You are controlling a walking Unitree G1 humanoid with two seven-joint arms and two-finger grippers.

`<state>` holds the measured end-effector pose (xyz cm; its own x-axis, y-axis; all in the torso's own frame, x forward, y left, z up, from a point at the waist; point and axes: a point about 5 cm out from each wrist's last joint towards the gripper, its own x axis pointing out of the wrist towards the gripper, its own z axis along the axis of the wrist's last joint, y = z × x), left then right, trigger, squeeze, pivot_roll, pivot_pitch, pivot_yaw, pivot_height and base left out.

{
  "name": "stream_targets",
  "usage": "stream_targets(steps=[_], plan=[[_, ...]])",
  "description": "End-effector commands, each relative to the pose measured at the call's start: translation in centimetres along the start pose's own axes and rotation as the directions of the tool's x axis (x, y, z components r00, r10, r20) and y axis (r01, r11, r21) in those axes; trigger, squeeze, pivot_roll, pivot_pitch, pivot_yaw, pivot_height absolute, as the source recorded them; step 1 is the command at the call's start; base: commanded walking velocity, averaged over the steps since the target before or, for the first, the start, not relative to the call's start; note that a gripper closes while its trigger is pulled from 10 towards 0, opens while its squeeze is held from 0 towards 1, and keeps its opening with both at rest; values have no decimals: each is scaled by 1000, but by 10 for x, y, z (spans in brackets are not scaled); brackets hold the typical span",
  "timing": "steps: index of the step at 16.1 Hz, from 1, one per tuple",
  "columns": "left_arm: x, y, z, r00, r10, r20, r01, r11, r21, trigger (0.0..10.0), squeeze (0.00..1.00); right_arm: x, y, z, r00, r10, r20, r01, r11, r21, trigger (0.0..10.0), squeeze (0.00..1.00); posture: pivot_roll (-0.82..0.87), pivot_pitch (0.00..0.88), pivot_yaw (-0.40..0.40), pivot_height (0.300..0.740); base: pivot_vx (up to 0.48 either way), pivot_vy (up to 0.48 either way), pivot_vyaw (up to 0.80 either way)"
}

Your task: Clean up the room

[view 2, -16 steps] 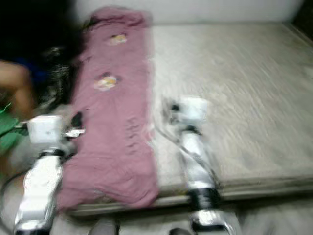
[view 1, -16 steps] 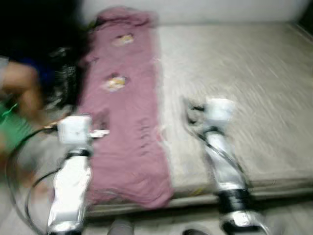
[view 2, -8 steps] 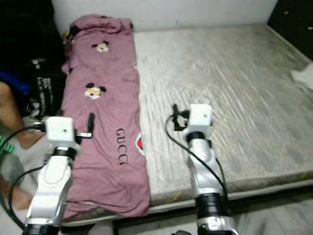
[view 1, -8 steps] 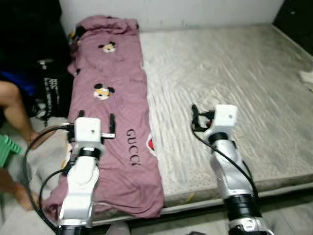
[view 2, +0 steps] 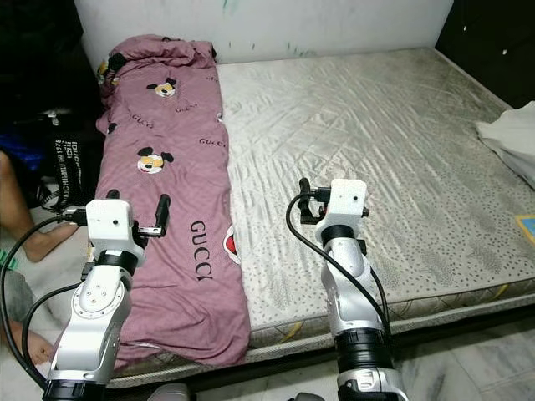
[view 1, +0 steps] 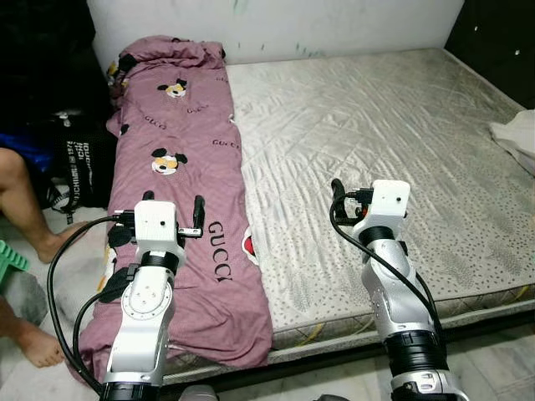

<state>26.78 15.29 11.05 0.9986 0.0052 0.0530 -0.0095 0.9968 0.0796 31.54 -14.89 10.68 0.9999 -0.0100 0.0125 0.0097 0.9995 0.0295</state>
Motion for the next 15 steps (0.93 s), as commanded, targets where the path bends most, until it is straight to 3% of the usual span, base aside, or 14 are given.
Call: stream_targets(steps=[1, 5, 15], plan=[[2, 0, -1, 1000, 1, -8, -1, 1000, -8, 10000, 0, 3, 4, 1, 1000, 19, -5, -19, 1000, -4, 10000, 0, 72, 0, -4, 740, 0, 0, 0], [2, -1, -1, 1000, -6, -9, 6, 1000, -21, 10000, 0, 4, 5, 2, 1000, 27, -2, -27, 1000, -6, 10000, 0, 73, 0, -8, 740, 0, 0, 0], [3, -1, -1, 1000, -6, -12, 6, 1000, -23, 10000, 0, 6, 8, 4, 999, 36, 9, -36, 999, -19, 10000, 0, 72, 0, -8, 740, 0, 480, 0]])
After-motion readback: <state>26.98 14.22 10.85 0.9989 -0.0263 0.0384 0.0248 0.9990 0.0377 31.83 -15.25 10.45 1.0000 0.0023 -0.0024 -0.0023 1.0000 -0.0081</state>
